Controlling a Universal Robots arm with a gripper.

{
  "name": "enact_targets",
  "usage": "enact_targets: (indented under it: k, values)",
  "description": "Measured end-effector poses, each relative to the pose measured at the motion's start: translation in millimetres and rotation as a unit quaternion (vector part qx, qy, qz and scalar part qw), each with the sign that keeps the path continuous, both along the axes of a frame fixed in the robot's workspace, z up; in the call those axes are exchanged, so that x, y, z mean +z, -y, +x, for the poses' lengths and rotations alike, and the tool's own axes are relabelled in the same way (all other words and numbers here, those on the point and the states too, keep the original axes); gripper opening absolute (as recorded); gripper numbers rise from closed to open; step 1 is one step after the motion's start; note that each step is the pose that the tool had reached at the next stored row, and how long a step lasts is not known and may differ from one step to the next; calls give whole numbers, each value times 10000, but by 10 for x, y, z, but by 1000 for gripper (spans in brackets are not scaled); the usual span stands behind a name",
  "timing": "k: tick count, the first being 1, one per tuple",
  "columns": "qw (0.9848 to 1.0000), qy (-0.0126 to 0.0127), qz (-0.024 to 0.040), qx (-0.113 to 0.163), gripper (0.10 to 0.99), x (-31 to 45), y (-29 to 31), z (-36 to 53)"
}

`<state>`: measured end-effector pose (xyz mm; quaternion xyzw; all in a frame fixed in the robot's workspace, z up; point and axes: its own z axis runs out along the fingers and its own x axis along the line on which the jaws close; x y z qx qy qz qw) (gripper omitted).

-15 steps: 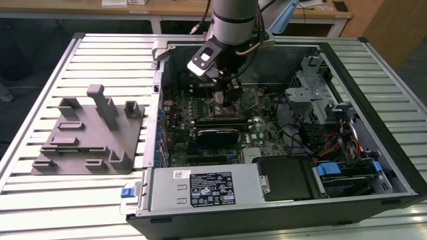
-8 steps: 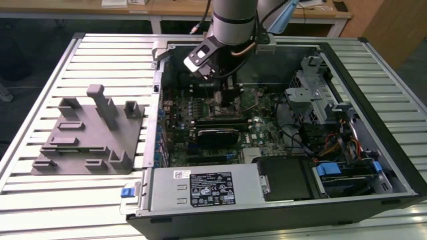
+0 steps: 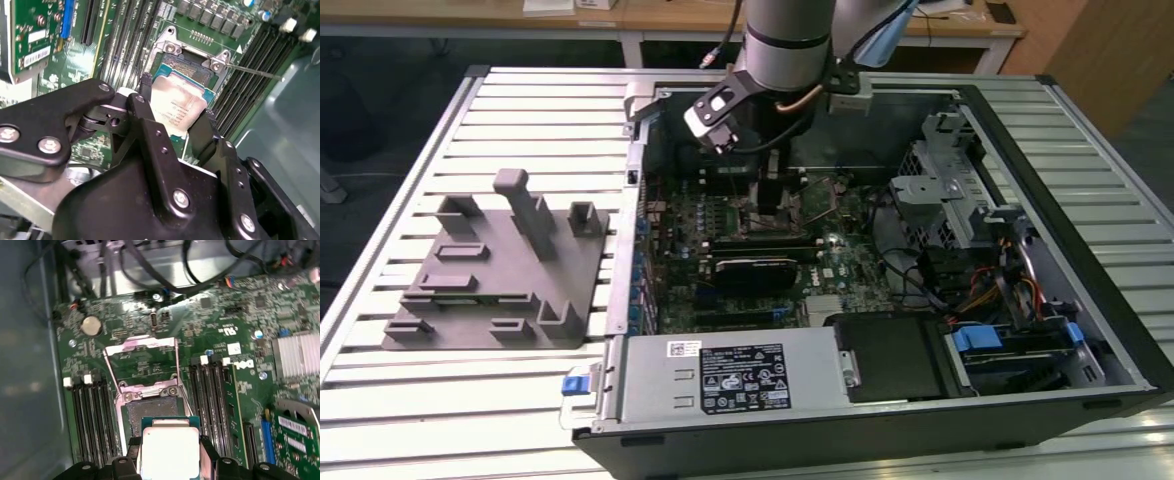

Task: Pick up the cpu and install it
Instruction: 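Place the cpu into insertion slot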

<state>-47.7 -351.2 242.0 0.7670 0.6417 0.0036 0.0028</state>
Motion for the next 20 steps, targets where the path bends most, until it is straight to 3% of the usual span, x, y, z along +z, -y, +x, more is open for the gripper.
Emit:
enact_targets:
  k: [4, 7, 12, 20]
  values:
    - [9995, 0, 0, -327, 541, -4, 0, 0]
    - [9995, 0, -1, -324, 541, -5, 0, 0]
    - [10000, 0, 0, 82, 541, -21, 0, 0]
    - [9982, 0, -1, 596, 541, -106, 0, 29]
